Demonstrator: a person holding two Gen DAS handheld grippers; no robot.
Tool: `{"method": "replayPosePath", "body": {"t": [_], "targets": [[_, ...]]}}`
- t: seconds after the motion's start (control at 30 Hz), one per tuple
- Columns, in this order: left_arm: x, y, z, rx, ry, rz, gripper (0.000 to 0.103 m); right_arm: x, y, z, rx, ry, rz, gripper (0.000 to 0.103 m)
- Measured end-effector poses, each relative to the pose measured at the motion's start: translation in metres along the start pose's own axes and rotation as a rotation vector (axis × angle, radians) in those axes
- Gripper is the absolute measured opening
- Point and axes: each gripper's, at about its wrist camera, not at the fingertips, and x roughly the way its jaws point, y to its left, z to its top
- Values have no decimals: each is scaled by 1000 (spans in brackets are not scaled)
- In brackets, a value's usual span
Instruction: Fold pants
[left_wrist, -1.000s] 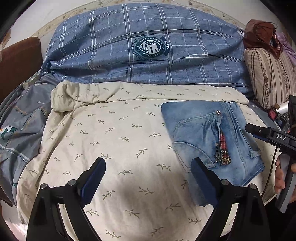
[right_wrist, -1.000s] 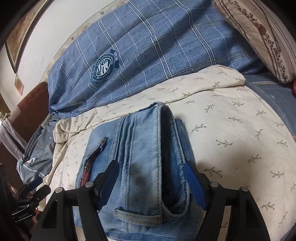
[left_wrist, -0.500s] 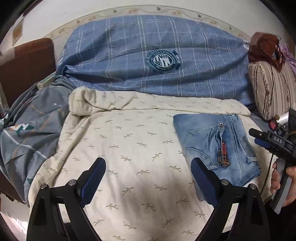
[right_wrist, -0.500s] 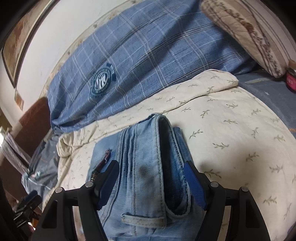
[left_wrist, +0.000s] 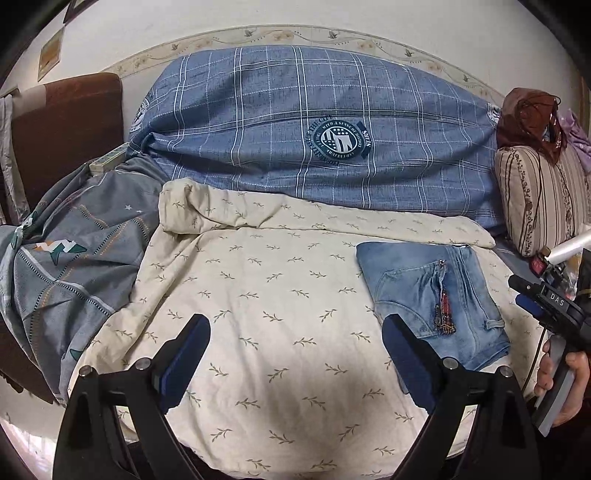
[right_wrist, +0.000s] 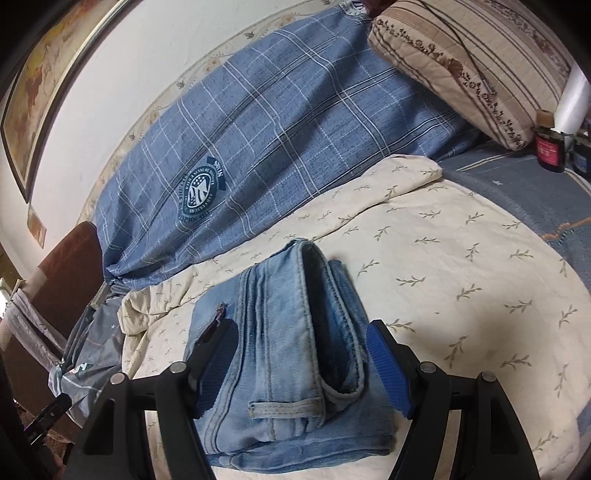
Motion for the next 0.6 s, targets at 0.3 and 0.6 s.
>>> {"method": "replayPosePath", "body": {"t": [0.3, 0.6], "targets": [[10, -8, -5, 10, 26, 6, 94, -3, -15, 4, 41, -10, 0, 75], [16, -21, -6, 46, 41, 14, 94, -5, -18, 7, 54, -19, 22, 75]]}}
